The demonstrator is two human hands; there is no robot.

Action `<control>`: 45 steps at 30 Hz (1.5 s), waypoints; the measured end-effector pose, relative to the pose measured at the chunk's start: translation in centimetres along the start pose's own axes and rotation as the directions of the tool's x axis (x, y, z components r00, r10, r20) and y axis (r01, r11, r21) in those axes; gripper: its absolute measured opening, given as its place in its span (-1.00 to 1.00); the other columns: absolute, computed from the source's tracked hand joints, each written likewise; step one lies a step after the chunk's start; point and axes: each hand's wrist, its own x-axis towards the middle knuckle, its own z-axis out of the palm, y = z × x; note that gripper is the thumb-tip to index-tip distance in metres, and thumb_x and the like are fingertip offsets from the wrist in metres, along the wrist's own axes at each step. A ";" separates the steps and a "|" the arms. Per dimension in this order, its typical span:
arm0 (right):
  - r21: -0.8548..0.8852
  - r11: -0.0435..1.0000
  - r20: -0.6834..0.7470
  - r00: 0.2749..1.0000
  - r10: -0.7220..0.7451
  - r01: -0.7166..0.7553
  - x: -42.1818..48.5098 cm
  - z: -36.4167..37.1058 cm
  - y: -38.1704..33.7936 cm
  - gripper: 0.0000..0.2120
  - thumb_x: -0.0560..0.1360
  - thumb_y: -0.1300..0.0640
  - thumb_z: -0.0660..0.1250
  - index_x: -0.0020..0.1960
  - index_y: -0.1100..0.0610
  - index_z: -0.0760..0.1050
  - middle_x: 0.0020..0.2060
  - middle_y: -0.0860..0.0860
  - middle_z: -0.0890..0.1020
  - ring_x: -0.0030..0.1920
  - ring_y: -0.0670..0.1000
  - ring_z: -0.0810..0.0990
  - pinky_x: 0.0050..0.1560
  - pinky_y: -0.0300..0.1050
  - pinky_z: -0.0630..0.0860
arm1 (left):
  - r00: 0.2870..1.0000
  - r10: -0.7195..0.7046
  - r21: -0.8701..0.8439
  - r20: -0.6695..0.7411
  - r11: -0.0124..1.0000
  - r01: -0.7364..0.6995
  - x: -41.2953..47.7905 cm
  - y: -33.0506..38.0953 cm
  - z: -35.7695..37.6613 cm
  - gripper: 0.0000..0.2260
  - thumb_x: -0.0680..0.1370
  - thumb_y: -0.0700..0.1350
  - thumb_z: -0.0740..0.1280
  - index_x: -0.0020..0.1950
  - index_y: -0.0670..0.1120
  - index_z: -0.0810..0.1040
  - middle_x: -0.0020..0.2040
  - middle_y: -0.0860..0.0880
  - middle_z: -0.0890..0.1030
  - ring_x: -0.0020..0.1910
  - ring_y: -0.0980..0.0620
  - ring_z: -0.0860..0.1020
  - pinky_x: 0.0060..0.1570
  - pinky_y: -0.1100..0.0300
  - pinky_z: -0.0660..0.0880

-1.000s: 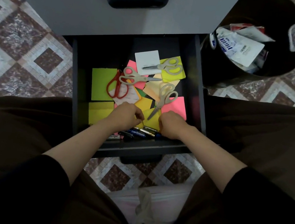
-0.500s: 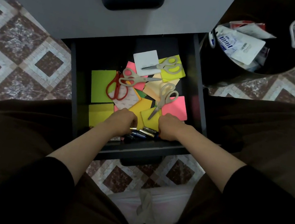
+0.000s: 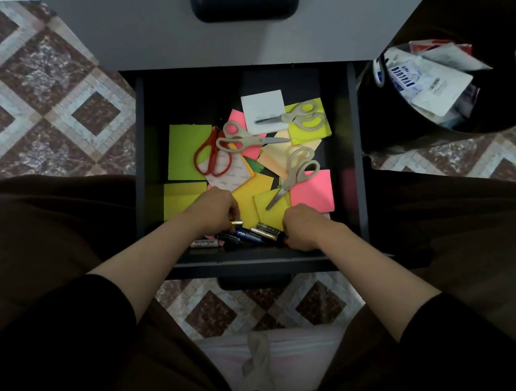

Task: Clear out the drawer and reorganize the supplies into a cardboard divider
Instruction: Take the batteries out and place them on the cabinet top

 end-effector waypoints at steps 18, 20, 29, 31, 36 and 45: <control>-0.077 0.997 0.105 0.994 0.041 -0.033 0.8 -1.2 -0.9 -0.89 0.52 0.23 0.30 -0.03 0.29 0.49 0.13 0.21 0.54 0.03 0.14 0.49 -0.07 -0.09 0.39 | 0.977 -0.058 -0.319 -0.206 0.948 -0.011 -1.9 0.1 -2.1 -0.80 0.42 -0.27 0.45 0.03 -0.23 0.62 -0.04 -0.13 0.63 -0.11 0.05 0.52 0.00 0.20 0.48; -0.089 0.993 0.124 0.988 0.088 -0.078 0.9 -1.3 -0.8 -0.82 0.53 0.24 0.27 0.10 0.29 0.47 0.15 0.20 0.53 0.12 0.16 0.50 0.00 -0.08 0.44 | 0.973 -0.093 -0.377 -0.209 0.926 0.008 -2.5 -0.2 -2.2 -0.82 0.43 -0.29 0.43 0.02 -0.24 0.60 -0.09 -0.11 0.60 -0.12 0.06 0.51 -0.08 0.24 0.47; 0.210 0.964 0.064 0.986 0.152 -0.162 0.4 -1.1 -0.2 -0.87 0.52 0.11 0.30 -0.03 0.17 0.55 -0.06 0.12 0.60 -0.10 0.08 0.55 -0.08 -0.13 0.49 | 0.955 -0.181 -0.545 -0.235 0.838 0.025 -4.3 0.0 -3.3 -0.83 0.47 -0.28 0.40 0.04 -0.26 0.55 -0.17 -0.06 0.53 -0.20 0.01 0.51 -0.20 0.25 0.49; 0.351 0.926 0.013 0.989 0.145 -0.141 -0.9 -2.0 -1.1 -0.81 0.49 0.21 0.34 -0.28 0.18 0.45 -0.33 0.07 0.49 -0.34 0.00 0.44 -0.32 -0.18 0.43 | 0.937 -0.184 -0.545 -0.296 0.838 -0.008 -4.9 0.4 -4.1 -0.85 0.48 -0.26 0.39 0.03 -0.21 0.56 -0.17 -0.02 0.53 -0.22 0.06 0.50 -0.25 0.36 0.44; 0.768 0.640 -0.101 0.983 0.152 -0.020 -3.5 -4.9 -2.3 -0.83 0.43 0.33 0.40 -0.05 0.44 0.56 -0.37 0.11 0.46 -0.40 -0.01 0.45 -0.48 -0.26 0.44 | 0.900 -0.184 -0.571 -0.394 0.817 -0.083 -6.6 1.0 -6.1 -0.86 0.46 -0.25 0.41 0.00 -0.21 0.59 -0.18 -0.05 0.56 -0.20 0.06 0.51 -0.28 0.40 0.46; 0.951 0.193 -0.259 0.963 0.078 0.240 -9.4 -10.8 -3.4 -0.79 0.46 0.36 0.36 0.09 0.33 0.53 -0.32 0.05 0.58 -0.41 -0.12 0.58 -0.43 -0.28 0.54 | 0.841 -0.153 -0.601 -0.519 0.765 -0.232 -10.4 3.5 -11.4 -0.91 0.43 -0.21 0.45 -0.12 -0.07 0.60 -0.25 -0.02 0.61 -0.23 0.04 0.56 -0.11 0.11 0.57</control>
